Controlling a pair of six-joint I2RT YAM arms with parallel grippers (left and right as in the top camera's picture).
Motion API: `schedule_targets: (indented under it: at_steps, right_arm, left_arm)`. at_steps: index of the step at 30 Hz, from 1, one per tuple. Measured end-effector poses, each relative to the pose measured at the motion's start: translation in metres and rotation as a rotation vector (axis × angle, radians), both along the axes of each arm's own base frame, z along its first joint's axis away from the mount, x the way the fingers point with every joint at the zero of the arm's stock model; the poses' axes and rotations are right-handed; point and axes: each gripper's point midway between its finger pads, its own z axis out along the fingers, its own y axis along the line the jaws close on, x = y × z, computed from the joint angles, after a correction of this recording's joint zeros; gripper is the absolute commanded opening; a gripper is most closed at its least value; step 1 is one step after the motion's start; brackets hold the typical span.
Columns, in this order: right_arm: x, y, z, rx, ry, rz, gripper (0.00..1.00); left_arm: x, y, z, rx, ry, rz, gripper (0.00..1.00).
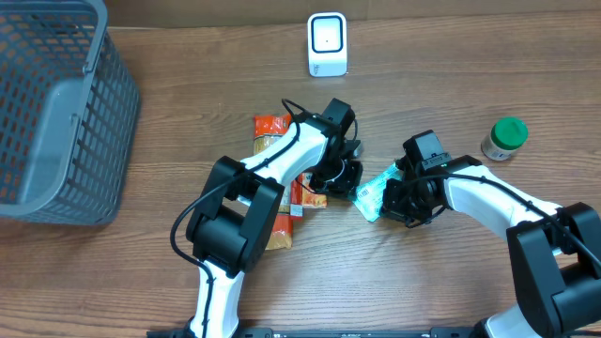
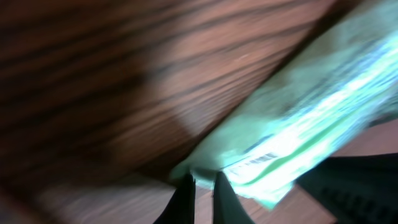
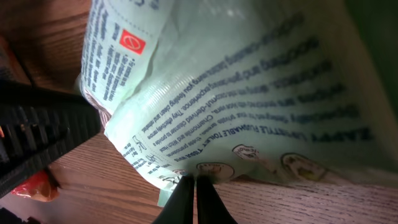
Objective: Scan the item barcode
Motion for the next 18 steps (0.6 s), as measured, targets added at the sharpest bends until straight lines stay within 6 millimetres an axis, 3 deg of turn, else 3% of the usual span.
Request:
schedule_targets:
  at_steps: [4, 7, 12, 15, 18]
  right_arm:
    - [0.000, 0.000, 0.000, 0.000, -0.001, 0.000, 0.04]
    - [0.000, 0.000, 0.000, 0.000, 0.000, -0.001, 0.05]
    - [-0.005, 0.003, 0.003, 0.019, 0.018, 0.029, 0.22]
    - [-0.004, 0.005, 0.014, 0.030, 0.022, 0.061, 0.34]
    - [0.004, 0.006, 0.037, 0.029, 0.007, 0.089, 0.47]
  left_arm:
    - [0.011, 0.019, 0.004, 0.106, -0.037, 0.024, 0.04]
    - [0.024, 0.022, 0.020, 0.127, -0.097, 0.042, 0.04]
    - [0.037, 0.014, 0.058, 0.090, -0.187, 0.058, 0.04]
    - [0.030, 0.012, 0.063, 0.082, -0.172, 0.050, 0.04]
    - [0.024, 0.011, 0.063, 0.086, -0.153, 0.045, 0.04]
